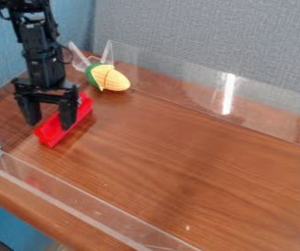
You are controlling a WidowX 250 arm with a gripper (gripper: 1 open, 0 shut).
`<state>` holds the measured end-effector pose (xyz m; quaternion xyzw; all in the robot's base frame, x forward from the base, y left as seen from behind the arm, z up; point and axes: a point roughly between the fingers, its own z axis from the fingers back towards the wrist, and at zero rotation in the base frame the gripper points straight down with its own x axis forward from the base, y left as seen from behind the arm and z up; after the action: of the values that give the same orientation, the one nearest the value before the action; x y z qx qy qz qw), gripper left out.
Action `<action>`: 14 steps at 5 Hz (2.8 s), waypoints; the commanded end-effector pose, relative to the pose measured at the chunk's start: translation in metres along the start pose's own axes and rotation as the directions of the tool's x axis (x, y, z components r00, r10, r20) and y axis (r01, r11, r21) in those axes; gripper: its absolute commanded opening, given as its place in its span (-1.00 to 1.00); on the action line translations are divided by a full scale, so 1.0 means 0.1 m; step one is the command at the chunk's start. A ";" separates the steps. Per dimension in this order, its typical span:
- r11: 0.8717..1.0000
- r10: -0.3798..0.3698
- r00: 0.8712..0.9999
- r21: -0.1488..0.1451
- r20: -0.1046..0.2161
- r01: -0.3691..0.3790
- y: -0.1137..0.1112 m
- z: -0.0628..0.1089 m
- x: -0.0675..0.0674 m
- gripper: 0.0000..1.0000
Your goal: Put the red object to the right side of the table
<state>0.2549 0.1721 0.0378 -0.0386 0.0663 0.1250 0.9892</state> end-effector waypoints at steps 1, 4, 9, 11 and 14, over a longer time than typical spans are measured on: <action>0.999 -0.034 0.998 0.032 0.043 0.033 0.00 0.09 0.00 1.00; 0.975 -0.217 0.976 0.054 0.034 0.215 -0.18 0.14 -0.16 -1.00; 0.985 -0.173 0.952 0.043 0.253 0.168 -0.64 1.56 -0.28 -1.00; 0.948 -0.320 0.930 0.056 0.180 0.315 -0.81 1.54 -0.12 -1.00; 0.905 -0.426 0.899 0.039 0.100 0.425 -1.12 1.27 -0.15 -1.00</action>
<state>0.2835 0.0749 0.1618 -0.0449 0.0215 -0.0870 0.9950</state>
